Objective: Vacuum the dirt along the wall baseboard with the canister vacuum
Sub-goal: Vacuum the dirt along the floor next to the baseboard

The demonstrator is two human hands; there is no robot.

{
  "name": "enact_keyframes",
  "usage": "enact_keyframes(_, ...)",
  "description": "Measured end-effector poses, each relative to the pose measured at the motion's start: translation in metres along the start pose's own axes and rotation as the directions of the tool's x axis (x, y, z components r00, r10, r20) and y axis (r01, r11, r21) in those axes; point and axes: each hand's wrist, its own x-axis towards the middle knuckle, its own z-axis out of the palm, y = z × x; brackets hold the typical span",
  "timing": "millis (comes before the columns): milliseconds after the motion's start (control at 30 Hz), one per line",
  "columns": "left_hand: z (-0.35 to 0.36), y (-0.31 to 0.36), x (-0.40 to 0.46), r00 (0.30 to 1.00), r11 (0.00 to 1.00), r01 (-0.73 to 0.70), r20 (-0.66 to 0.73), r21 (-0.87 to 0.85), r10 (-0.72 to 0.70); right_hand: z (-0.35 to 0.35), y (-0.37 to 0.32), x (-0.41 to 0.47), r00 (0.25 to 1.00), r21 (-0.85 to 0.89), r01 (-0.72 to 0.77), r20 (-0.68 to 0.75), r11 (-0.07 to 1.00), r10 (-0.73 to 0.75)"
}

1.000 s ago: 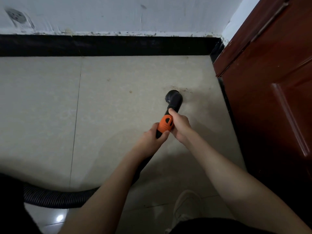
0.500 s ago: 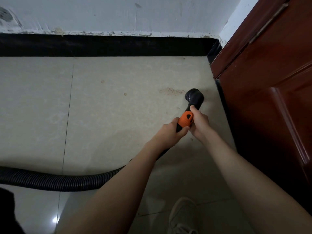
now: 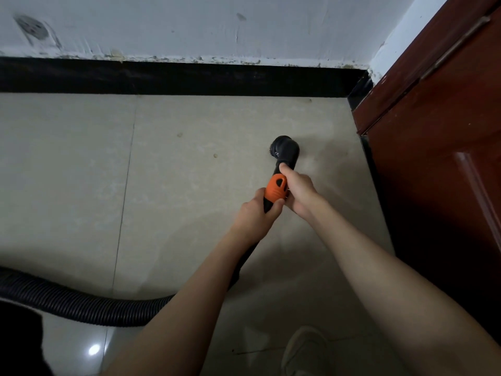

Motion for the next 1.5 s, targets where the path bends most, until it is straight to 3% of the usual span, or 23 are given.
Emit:
enact_keyframes(200, -0.012, -0.007, 0.000, 0.996, 1.000, 0.021, -0.086, -0.006, -0.022, 0.023, -0.005, 0.001, 0.999, -0.060, 0.034, -0.005, 0.998, -0.034)
enact_keyframes(467, -0.018, 0.005, -0.003, 0.999, 0.998, 0.010, 0.049, -0.059, -0.008, 0.013, -0.003, 0.002, 0.987, -0.135, 0.033, -0.150, 0.990, -0.053)
enact_keyframes(800, 0.039, 0.043, 0.007, 0.961, 0.996, -0.057, 0.265, -0.068, 0.074, -0.066, -0.006, 0.004, 0.947, 0.021, 0.021, -0.322, 1.000, -0.013)
enact_keyframes(1033, 0.029, 0.047, 0.020, 0.981, 0.998, -0.006, 0.192, -0.058, 0.017, -0.050, -0.022, 0.012, 0.974, -0.053, 0.039, -0.222, 0.998, -0.050)
enact_keyframes(1200, 0.013, 0.019, -0.001, 0.995, 0.983, 0.053, 0.091, -0.179, -0.037, -0.011, -0.006, 0.008, 0.973, -0.196, 0.029, -0.217, 0.980, -0.072)
enact_keyframes(1367, 0.020, 0.016, -0.011, 0.964, 0.992, 0.011, 0.265, -0.124, 0.022, -0.033, 0.014, -0.002, 0.937, -0.157, -0.028, -0.347, 0.987, -0.029)
enact_keyframes(1500, 0.030, 0.035, 0.002, 0.951, 0.995, 0.002, 0.307, -0.098, 0.028, -0.051, -0.003, -0.001, 0.940, -0.074, -0.014, -0.340, 0.997, -0.012)
